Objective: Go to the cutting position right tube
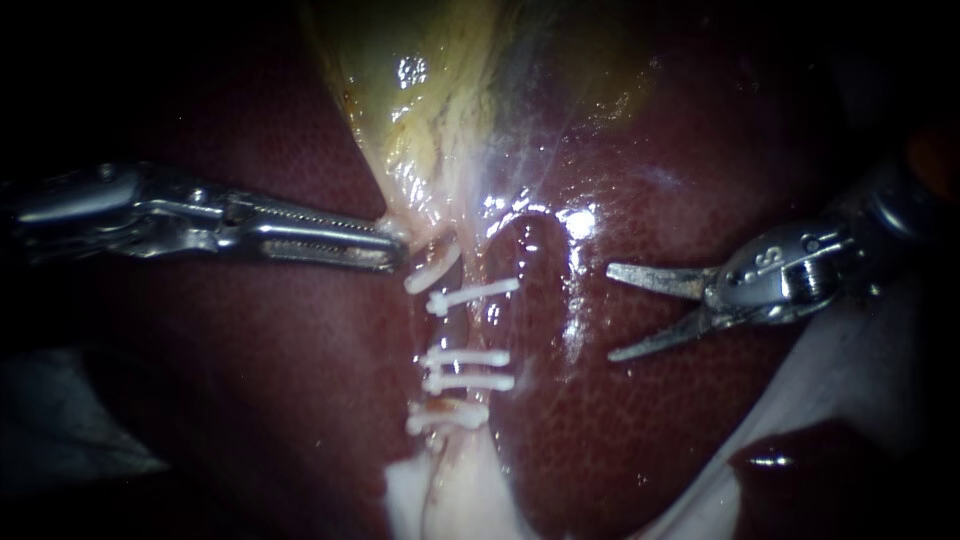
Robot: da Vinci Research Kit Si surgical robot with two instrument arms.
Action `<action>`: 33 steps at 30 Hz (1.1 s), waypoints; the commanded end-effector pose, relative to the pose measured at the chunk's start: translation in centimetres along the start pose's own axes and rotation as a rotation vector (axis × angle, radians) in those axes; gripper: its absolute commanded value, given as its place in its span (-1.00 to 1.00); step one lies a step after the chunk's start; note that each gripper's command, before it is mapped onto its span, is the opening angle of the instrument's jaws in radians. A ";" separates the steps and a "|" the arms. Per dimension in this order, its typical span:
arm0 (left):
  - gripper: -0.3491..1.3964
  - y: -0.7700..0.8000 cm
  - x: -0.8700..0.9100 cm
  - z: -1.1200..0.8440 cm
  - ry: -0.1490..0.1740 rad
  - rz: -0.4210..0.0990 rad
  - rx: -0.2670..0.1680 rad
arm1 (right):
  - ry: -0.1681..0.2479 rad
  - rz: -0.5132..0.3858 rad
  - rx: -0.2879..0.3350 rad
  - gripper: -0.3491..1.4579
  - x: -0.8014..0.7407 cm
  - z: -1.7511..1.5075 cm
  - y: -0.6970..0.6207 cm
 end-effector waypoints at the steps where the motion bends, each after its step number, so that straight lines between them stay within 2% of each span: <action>1: -1.00 0.00 0.02 -0.02 0.000 -0.001 -0.001 | 0.000 0.000 0.000 0.99 0.00 0.00 0.00; 4: -1.00 0.00 0.12 -0.16 0.001 -0.006 0.002 | 0.001 0.000 0.003 0.99 0.01 0.00 0.00; 7: -1.00 0.02 0.26 -0.41 0.006 -0.021 0.017 | 0.011 0.001 0.021 0.99 0.01 0.02 0.00; 10: -1.00 0.06 0.39 -0.63 0.022 -0.001 0.034 | 0.024 -0.004 0.055 0.99 0.04 0.07 -0.01; 13: -1.00 0.11 0.51 -0.78 0.038 0.019 0.043 | 0.048 0.035 0.093 0.99 0.07 0.18 -0.05; 14: -1.00 0.12 0.53 -0.81 0.041 0.017 0.043 | 0.061 0.046 0.103 0.99 0.08 0.23 -0.06; 15: -1.00 0.14 0.55 -0.83 0.044 0.022 0.043 | 0.092 0.068 0.113 0.99 0.10 0.29 -0.08; 19: -1.00 0.18 0.55 -0.83 0.044 0.026 0.045 | 0.135 0.145 0.175 0.99 0.15 0.56 -0.14; 24: -1.00 0.24 0.57 -0.85 0.050 0.024 0.046 | 0.144 0.215 0.221 0.99 0.14 0.93 -0.16; 28: -1.00 0.31 0.59 -0.86 0.054 0.023 0.049 | 0.157 0.286 0.268 0.99 0.06 1.24 -0.11; 33: -1.00 0.38 0.63 -0.88 0.060 0.032 0.050 | 0.149 0.324 0.306 0.99 -0.07 1.50 -0.05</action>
